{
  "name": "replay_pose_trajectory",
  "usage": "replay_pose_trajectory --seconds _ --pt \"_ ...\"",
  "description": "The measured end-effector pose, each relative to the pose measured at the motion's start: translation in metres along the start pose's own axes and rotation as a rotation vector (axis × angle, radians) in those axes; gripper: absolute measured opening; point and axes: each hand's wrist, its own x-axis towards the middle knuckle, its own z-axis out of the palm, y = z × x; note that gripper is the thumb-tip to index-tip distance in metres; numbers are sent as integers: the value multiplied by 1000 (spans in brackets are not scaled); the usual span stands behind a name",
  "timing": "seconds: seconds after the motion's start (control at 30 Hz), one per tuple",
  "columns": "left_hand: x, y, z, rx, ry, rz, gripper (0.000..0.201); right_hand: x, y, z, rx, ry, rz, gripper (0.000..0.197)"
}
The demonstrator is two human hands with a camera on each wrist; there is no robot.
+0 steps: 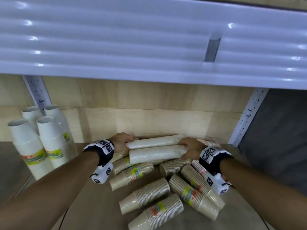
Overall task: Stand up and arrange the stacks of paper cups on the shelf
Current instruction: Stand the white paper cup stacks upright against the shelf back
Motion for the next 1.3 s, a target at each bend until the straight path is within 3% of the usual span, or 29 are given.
replay_pose_trajectory --seconds 0.2,0.43,0.67,0.87,1.07,1.3 --pt "-2 -1 1 -38 36 20 39 8 7 9 -70 18 -23 73" --pt "-10 7 -12 -139 107 29 53 0 11 -1 -145 -5 -32 69" --pt "-27 43 -34 -245 270 150 42 -37 -4 -31 -194 80 -27 65" --pt "-47 81 -54 -325 455 265 33 -72 -33 -63 -267 173 -64 49" --pt "-82 108 -83 -296 616 312 34 -92 -56 -82 -59 343 -204 45" --pt "-130 104 -124 -304 736 282 36 -98 -109 -99 79 418 -303 48"
